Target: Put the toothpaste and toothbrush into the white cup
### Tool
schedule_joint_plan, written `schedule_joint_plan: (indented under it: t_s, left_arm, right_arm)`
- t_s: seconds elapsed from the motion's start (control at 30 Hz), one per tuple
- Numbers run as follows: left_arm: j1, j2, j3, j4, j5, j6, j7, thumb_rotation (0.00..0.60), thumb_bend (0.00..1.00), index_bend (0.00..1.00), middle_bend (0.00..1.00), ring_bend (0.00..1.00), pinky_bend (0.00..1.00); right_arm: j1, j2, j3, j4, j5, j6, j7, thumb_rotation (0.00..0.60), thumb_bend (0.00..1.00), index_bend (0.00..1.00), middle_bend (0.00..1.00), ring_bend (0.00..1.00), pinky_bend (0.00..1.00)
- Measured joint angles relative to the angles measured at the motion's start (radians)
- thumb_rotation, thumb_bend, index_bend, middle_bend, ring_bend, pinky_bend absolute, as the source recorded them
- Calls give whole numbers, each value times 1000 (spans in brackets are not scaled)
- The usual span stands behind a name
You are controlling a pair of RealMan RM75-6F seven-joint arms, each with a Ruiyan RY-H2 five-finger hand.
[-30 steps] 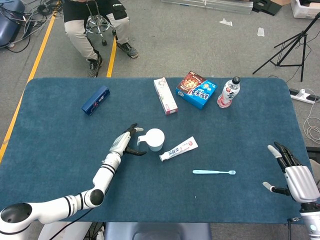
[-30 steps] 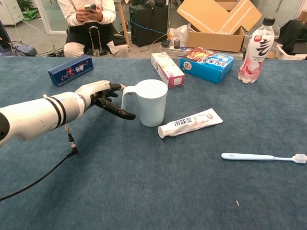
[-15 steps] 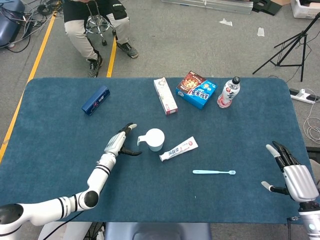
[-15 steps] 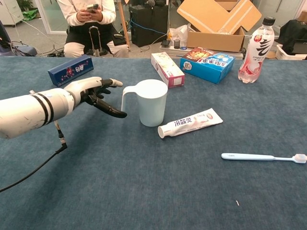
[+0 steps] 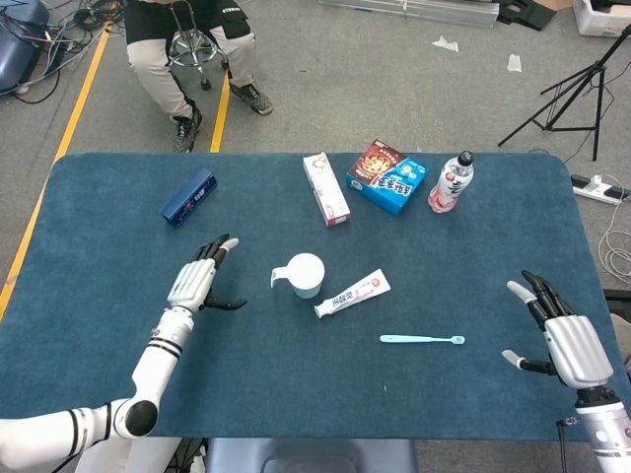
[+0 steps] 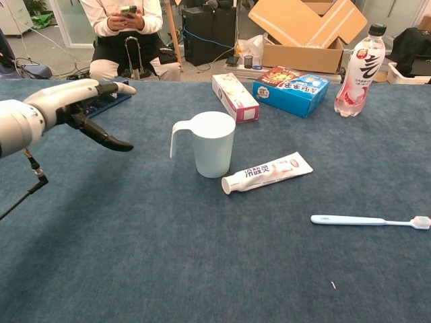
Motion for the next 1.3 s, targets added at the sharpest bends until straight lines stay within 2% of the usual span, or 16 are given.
schedule_joint_plan:
  t_s: [0.3, 0.4, 0.47, 0.57, 0.8, 1.0, 1.3]
  left_arm:
    - [105, 188, 95, -191, 114, 114, 79, 600, 0, 0, 0, 0, 0]
    - [145, 244, 128, -237, 154, 148, 91, 600, 0, 0, 0, 0, 0]
    - [168, 274, 145, -255, 180, 164, 91, 600, 0, 0, 0, 0, 0]
    - [202, 314, 171, -273, 218, 185, 81, 600, 0, 0, 0, 0, 0]
    - [261, 371, 215, -294, 303, 220, 55, 600, 0, 2, 0, 0, 0]
    - [309, 397, 248, -305, 382, 259, 57, 600, 0, 6, 0, 0, 0]
    - [344, 426, 252, -295, 400, 255, 11, 600, 0, 8, 0, 0, 0]
  right_arm:
    - [82, -3, 26, -35, 26, -117, -80, 600, 19, 232, 56, 0, 274]
    - [118, -8, 36, -40, 35, -168, -104, 600, 208, 237, 58, 0, 236]
    - [144, -12, 42, -41, 41, -204, -118, 600, 298, 243, 58, 0, 209]
    - [191, -28, 56, -41, 58, -261, -148, 600, 346, 267, 65, 0, 171]
    - [282, -118, 94, -6, 120, -353, -197, 600, 333, 339, 96, 0, 155]
    - [356, -201, 120, 69, 179, -433, -220, 600, 265, 357, 97, 0, 155]
    - [430, -328, 144, 173, 255, -496, -262, 600, 213, 357, 69, 0, 155]
